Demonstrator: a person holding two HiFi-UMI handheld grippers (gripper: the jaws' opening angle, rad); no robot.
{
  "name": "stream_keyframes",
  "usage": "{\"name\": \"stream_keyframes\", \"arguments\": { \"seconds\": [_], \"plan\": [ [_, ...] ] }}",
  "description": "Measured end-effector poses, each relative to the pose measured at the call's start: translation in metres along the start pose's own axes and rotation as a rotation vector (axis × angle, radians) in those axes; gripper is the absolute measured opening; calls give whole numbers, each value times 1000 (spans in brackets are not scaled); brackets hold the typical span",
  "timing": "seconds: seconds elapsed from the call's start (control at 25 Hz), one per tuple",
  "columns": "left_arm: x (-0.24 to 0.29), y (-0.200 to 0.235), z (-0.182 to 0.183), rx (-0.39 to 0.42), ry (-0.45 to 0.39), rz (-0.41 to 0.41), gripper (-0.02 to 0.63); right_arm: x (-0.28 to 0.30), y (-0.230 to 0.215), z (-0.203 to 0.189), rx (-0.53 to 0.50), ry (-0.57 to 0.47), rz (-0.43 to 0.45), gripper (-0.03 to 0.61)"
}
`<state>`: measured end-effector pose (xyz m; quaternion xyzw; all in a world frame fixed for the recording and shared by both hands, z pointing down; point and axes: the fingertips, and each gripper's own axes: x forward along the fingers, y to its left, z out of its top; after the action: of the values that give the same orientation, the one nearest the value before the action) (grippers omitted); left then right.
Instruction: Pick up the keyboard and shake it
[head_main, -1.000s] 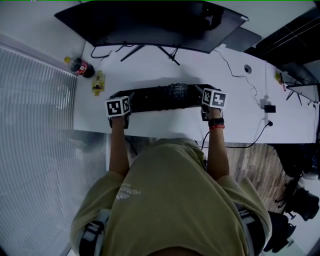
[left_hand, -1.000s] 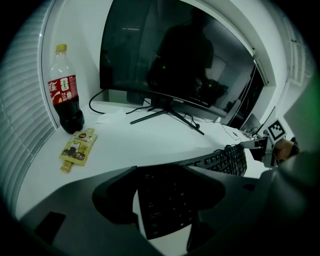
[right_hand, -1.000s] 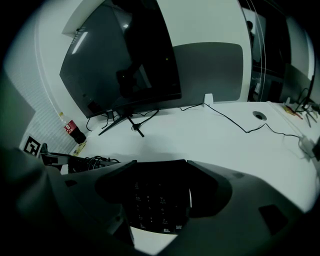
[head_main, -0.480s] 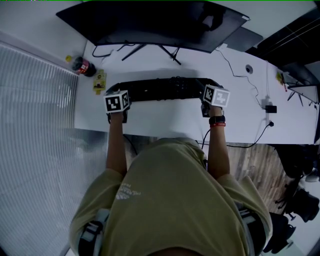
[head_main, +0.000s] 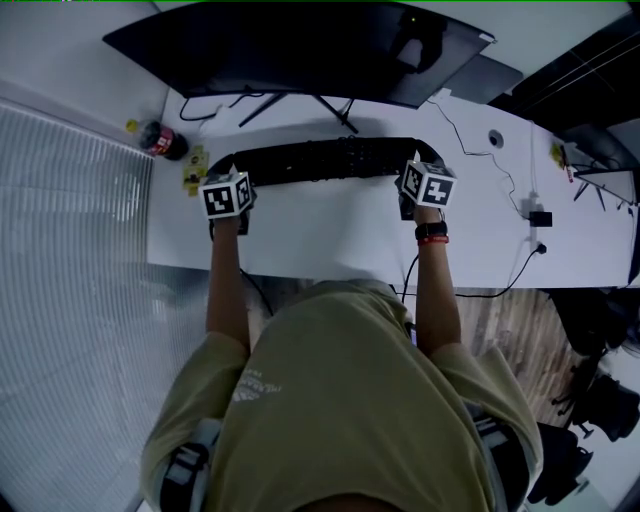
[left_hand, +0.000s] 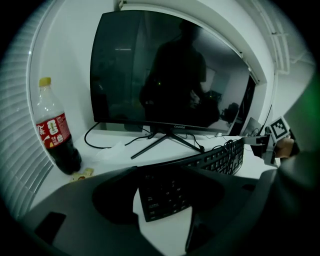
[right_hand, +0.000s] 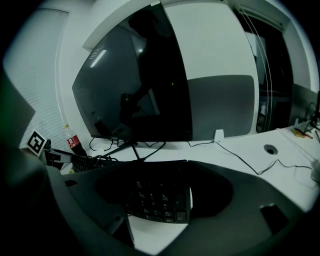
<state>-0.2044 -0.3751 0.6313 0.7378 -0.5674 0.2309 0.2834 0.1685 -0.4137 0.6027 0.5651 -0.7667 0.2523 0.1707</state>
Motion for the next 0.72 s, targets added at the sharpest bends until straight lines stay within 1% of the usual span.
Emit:
{"name": "stream_keyframes", "arguments": {
  "seconds": [0.08,0.16,0.32,0.44,0.56,0.72],
  "plan": [
    [7,2,8,19,-28,7,261,5,-2,10,-21,-53,5,321],
    [10,5,11,32,-53,25,261,9,-2,13,-41,-84,10,321],
    [5,1,11,74,-110,42,261,9,-5,3,-38,-89,10,321],
    [0,-4,11,114,-153,44,261,2,-3,1,-47,-125,9,321],
    [-8,-5,4,154,-150,51,258,-7,0,-4,-50,-136,9,322],
    [-15,-6,-1,149,-149,50,255,-18,3,-8,-50,-140,8,322]
  ]
}}
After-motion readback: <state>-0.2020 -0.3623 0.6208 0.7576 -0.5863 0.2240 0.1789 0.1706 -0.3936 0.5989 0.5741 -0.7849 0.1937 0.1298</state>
